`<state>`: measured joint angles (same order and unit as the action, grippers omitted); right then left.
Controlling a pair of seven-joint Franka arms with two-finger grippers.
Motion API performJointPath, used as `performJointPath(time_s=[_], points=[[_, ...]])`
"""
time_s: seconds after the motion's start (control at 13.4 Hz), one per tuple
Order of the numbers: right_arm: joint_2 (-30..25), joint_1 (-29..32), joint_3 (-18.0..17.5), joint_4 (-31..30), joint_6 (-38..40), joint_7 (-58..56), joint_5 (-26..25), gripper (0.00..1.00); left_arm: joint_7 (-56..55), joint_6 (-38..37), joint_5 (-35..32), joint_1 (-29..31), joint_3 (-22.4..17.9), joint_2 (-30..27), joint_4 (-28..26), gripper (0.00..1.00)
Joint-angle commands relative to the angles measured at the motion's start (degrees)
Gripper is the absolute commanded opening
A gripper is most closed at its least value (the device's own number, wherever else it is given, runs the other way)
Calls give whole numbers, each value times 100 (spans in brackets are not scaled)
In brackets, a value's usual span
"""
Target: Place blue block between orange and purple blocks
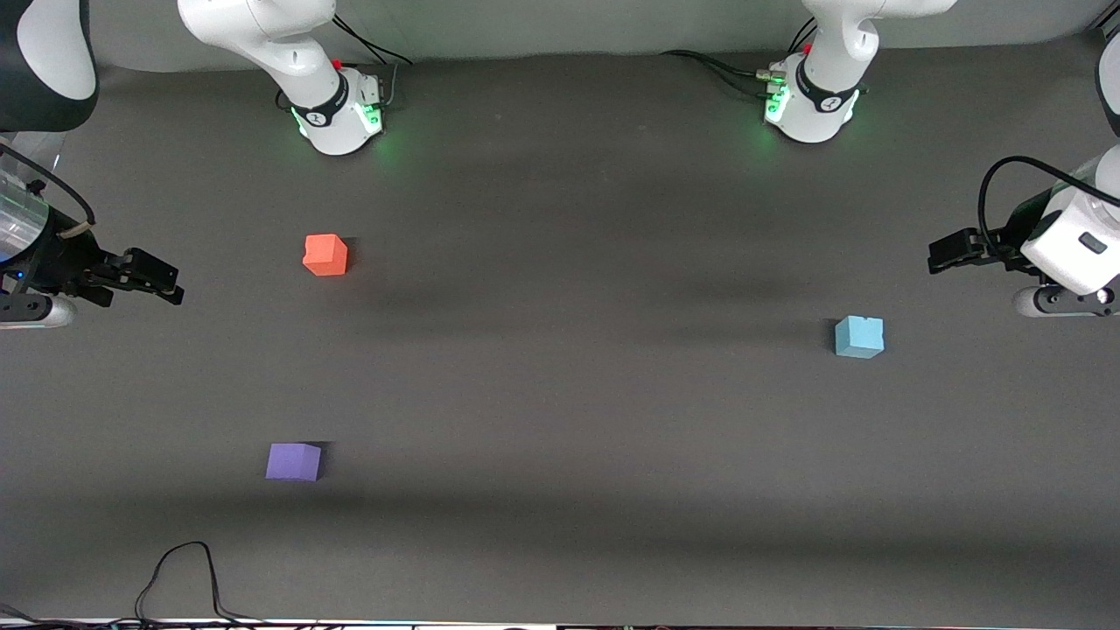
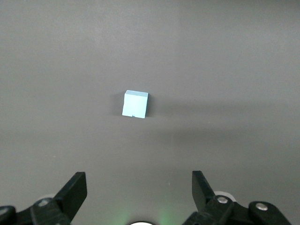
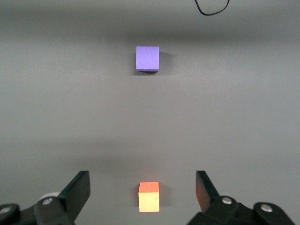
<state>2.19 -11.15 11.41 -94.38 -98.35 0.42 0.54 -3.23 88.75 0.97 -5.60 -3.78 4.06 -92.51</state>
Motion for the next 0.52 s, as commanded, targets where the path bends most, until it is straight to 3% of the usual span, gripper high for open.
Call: performJointPath(time_s=[0.0, 0.45], points=[[36, -27, 37, 95, 79, -68, -19, 100, -55, -68, 35, -47, -36, 69, 137, 100], [36, -27, 37, 95, 79, -103, -19, 100, 7, -262, -35, -29, -44, 34, 23, 100]])
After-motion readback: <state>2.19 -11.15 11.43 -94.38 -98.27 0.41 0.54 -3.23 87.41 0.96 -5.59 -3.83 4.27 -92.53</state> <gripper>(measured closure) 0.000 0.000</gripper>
